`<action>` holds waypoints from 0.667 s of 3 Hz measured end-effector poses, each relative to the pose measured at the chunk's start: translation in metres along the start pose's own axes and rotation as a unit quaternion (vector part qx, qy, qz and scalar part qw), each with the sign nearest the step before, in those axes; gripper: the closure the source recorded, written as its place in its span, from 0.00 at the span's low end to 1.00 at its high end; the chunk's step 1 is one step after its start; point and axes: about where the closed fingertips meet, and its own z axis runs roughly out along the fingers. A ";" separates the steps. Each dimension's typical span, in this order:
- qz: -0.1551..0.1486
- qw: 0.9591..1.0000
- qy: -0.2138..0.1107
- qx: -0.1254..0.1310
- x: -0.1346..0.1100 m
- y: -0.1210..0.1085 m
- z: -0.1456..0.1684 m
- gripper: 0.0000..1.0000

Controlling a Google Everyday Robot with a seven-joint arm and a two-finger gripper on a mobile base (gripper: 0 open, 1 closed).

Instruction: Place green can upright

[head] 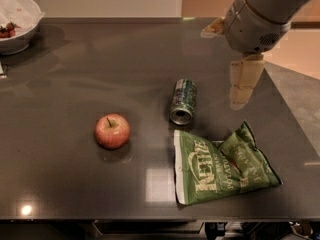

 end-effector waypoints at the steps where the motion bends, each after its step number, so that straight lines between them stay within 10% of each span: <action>1: -0.089 0.996 -0.007 0.003 -0.019 -0.013 0.018 0.00; 2: -0.189 0.982 -0.018 0.003 -0.034 -0.021 0.040 0.00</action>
Offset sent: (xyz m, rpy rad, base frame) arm 0.0302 0.0699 -0.0461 -0.1198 -0.1592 0.6492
